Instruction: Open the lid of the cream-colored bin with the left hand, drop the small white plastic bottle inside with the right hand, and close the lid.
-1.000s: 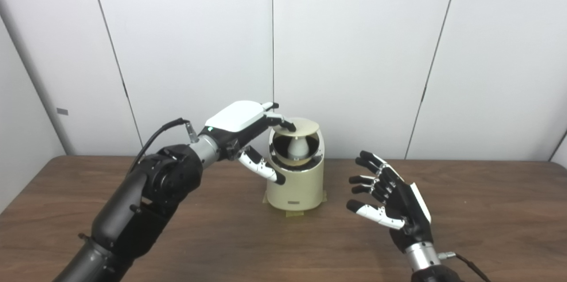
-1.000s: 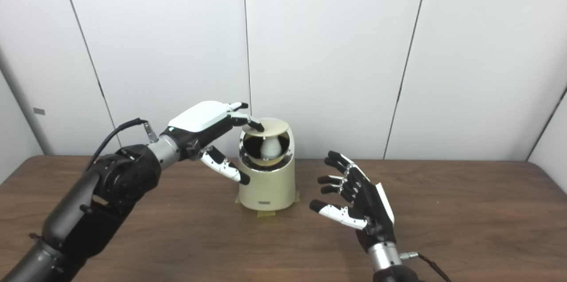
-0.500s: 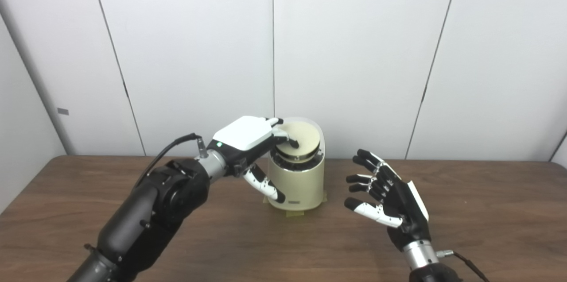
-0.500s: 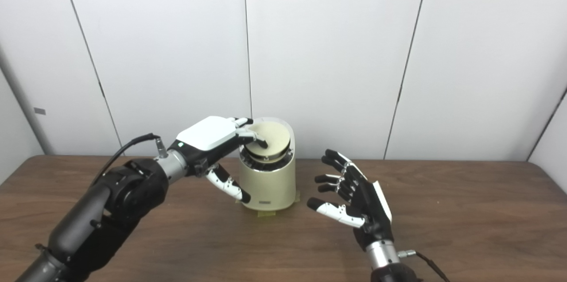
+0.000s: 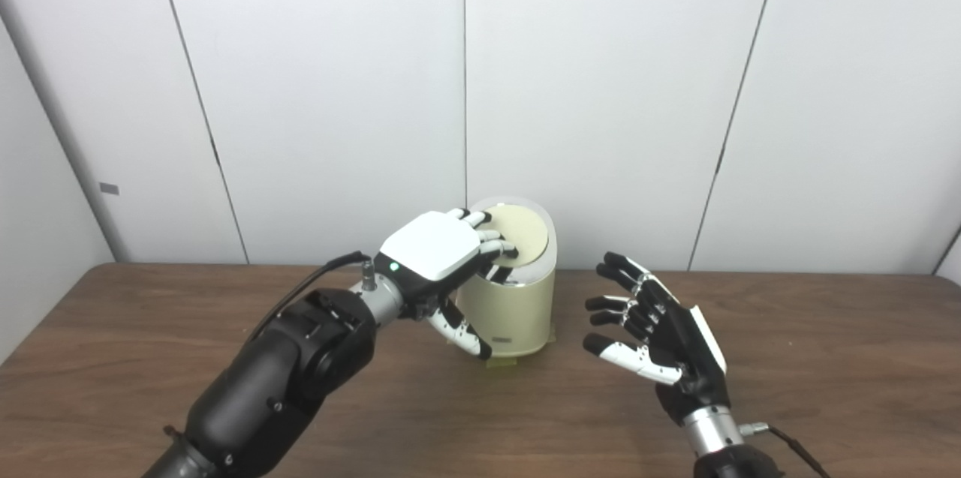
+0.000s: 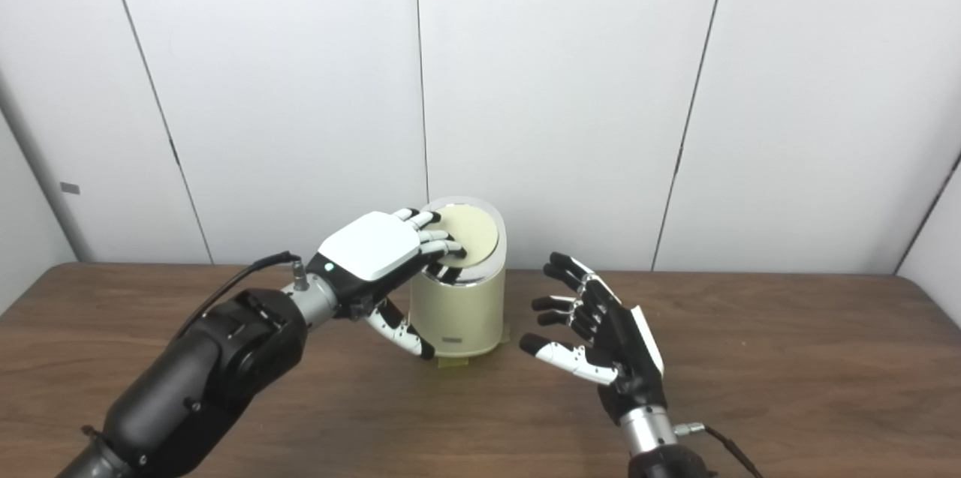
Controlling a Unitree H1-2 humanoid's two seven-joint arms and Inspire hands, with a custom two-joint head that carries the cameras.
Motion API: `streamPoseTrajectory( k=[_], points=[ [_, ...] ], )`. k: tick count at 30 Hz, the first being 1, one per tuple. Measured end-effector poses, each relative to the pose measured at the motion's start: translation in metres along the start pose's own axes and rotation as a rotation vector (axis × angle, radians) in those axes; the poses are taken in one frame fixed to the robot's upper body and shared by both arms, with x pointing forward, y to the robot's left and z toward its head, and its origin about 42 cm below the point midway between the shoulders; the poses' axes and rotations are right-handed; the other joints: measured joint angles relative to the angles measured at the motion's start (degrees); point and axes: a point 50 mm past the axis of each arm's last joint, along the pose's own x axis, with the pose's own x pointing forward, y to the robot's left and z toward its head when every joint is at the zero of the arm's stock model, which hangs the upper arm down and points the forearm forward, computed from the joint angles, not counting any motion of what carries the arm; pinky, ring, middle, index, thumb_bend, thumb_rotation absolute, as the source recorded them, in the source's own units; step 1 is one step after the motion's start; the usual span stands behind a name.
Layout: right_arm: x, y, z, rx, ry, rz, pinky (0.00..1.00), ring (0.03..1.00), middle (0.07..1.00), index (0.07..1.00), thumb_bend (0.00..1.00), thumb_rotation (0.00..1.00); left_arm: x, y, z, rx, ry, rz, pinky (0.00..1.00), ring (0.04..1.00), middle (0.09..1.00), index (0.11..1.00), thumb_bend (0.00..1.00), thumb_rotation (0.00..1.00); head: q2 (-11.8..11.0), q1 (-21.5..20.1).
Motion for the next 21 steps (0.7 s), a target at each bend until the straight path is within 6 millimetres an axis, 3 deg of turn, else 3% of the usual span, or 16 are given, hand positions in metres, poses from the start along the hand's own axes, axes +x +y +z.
streamPoseTrajectory(
  k=[13, 21],
  points=[
    [0.000, -0.001, -0.001, 0.005, 0.004, -0.001, 0.55, 0.653, 0.827, 0.812, 0.91, 0.28, -0.002, 0.001, 0.004, 0.011, -0.009, -0.029, 1.00, 1.000, 0.846, 0.826, 0.96, 0.35, 0.53, 0.18],
    [0.000, -0.001, -0.001, 0.010, 0.003, -0.002, 0.55, 0.666, 0.827, 0.813, 0.91, 0.28, -0.004, 0.009, 0.005, 0.004, -0.014, -0.038, 1.00, 0.950, 0.766, 0.731, 0.98, 0.35, 0.44, 0.26]
  ],
)
